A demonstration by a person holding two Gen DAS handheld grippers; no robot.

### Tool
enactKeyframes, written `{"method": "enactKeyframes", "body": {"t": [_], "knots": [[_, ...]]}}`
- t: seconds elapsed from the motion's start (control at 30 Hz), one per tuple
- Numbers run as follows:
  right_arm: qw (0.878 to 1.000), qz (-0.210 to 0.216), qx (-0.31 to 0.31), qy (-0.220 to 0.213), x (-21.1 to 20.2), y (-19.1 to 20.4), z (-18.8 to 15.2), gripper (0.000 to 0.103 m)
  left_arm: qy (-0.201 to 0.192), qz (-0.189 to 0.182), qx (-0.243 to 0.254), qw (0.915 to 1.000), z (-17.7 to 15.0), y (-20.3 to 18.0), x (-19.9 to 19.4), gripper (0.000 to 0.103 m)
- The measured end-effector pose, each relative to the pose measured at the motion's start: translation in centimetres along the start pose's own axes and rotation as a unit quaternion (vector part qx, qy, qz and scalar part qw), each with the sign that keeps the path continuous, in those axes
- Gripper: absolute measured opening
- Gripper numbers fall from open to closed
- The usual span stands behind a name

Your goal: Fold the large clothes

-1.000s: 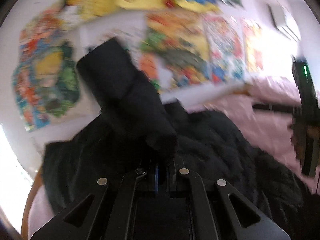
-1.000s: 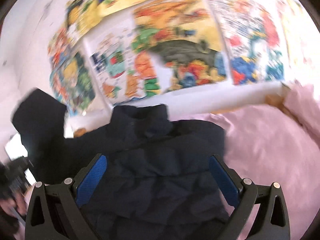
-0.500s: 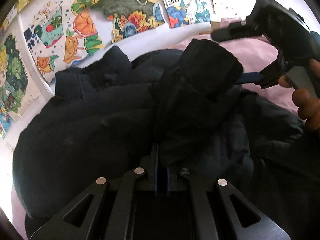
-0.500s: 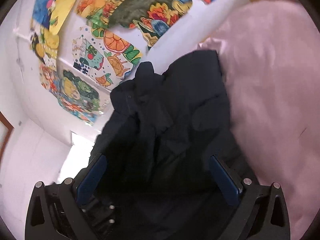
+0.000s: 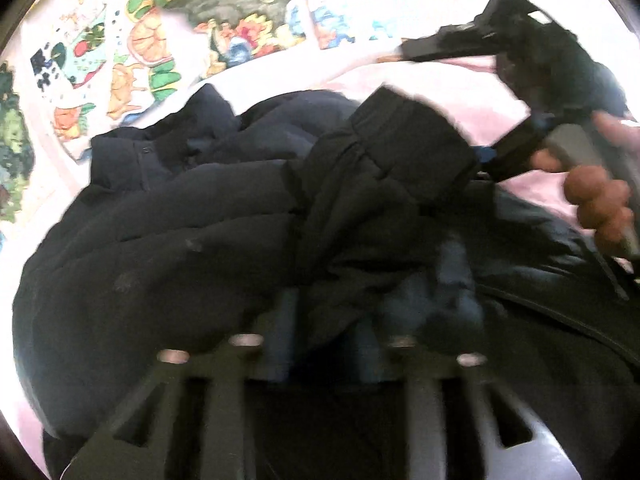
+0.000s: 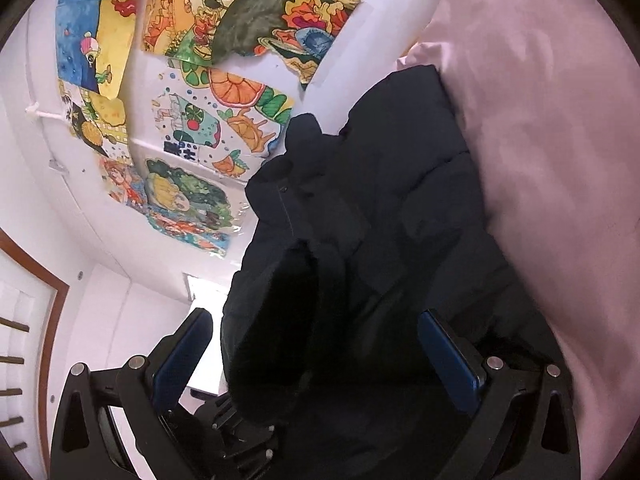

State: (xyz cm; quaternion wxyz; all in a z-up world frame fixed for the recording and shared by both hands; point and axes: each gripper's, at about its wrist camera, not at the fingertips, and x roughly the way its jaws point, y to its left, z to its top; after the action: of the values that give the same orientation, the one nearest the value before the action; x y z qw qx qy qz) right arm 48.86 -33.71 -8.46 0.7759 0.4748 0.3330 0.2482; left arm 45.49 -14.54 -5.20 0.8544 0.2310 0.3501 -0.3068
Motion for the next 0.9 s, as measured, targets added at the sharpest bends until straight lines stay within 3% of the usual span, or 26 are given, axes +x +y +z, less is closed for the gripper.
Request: {"method": "enactKeyframes", "body": {"t": [0.03,0.07,0.13,0.2,0.23,0.27,0.33,0.47,0.5,0.53,0.63,0.73,0.8,0.9], "knots": [[1.0,-0.004,-0.003,0.001,0.1,0.2,0.0,0.103,-0.013,-0.01,0.001,0.9999,-0.2,-0.2,-0.7,0.063],[1.0,-0.01,-0.006,0.004,0.3,0.4,0.0,0.1,-0.025,-0.011,0.005,0.9996,-0.4,-0.4,-1.3,0.067],[1.0,-0.026,-0.015,0.009,0.5,0.5,-0.2,0.093,-0.035,-0.009,0.017,0.9992,-0.6,-0.8,-2.4,0.068],[0.998,-0.055,-0.028,0.01,0.7,0.6,-0.4,0.081,-0.038,-0.011,0.012,0.9991,-0.9,-0.6,-3.4,0.068],[0.997,-0.066,-0.032,0.012,0.7,0.5,-0.4,0.07,-0.04,-0.013,0.006,0.9991,-1.1,-0.3,-3.9,0.068],[0.996,-0.086,-0.035,0.012,0.7,0.4,-0.5,0.057,-0.044,-0.017,-0.005,0.9989,-1.4,0.2,-4.6,0.068],[0.991,-0.124,-0.041,0.017,0.8,0.2,-0.6,0.042,-0.049,-0.012,-0.032,0.9982,-2.1,1.6,-5.8,0.068],[0.986,-0.157,-0.047,0.02,0.9,-0.3,-0.7,0.025,-0.056,0.019,-0.097,0.9935,-2.8,5.0,-7.8,0.068],[0.985,-0.165,-0.055,0.019,0.9,-0.3,-0.8,0.02,-0.058,0.035,-0.121,0.9904,-3.1,6.3,-8.3,0.068],[0.982,-0.178,-0.066,0.017,0.9,0.0,-0.8,0.007,-0.062,0.049,-0.138,0.9872,-3.2,7.3,-8.9,0.068],[0.977,-0.19,-0.099,-0.006,0.3,1.3,-0.9,0.004,-0.07,0.089,-0.197,0.9739,-4.1,10.5,-10.3,0.068],[0.966,-0.209,-0.146,-0.034,-0.5,3.6,-0.8,0.003,-0.072,0.125,-0.268,0.9524,-5.3,14.4,-11.4,0.069],[0.952,-0.234,-0.189,-0.063,-1.1,5.6,-0.5,0.003,-0.077,0.138,-0.309,0.938,-6.3,16.8,-12.0,0.069],[0.931,-0.262,-0.236,-0.099,-1.5,7.7,-0.1,0.003,-0.068,0.151,-0.334,0.9278,-7.1,18.7,-11.9,0.069]]}}
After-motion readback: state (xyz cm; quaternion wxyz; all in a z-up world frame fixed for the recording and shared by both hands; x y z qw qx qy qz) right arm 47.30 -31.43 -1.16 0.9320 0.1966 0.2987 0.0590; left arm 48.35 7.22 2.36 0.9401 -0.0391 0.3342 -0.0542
